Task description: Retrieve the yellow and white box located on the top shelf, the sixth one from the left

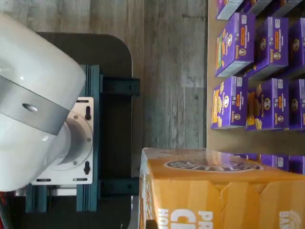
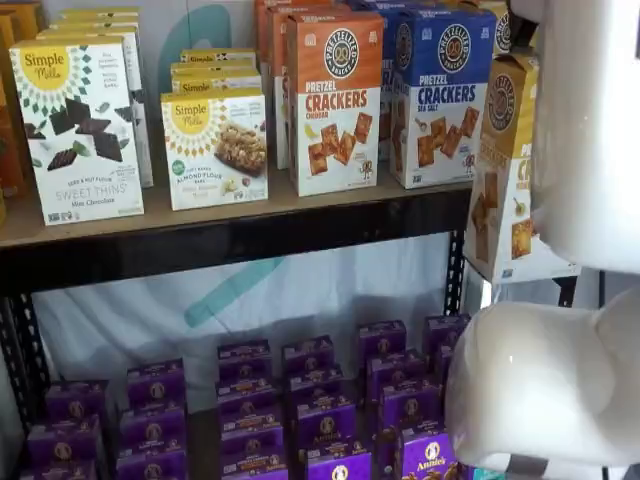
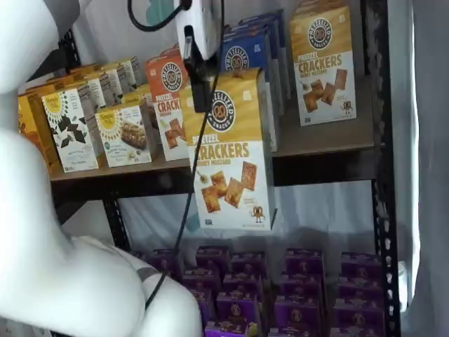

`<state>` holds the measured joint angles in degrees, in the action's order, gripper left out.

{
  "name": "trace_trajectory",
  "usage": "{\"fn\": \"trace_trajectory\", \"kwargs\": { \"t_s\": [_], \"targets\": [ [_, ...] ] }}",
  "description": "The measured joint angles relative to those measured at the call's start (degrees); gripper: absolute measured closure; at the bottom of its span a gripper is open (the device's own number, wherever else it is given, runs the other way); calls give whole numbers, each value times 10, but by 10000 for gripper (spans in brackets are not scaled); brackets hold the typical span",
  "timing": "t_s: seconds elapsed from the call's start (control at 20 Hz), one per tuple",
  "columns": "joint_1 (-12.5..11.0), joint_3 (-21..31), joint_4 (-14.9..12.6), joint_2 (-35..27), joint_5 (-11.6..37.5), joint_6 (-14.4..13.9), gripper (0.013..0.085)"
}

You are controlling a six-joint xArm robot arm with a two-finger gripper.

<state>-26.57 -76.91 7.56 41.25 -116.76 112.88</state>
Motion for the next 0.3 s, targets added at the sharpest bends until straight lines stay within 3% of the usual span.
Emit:
{"fn": "trace_trajectory", "kwargs": {
  "t_s": [0.3],
  "targets": [
    [-1, 2, 12, 4, -7, -6, 410]
  ]
}}
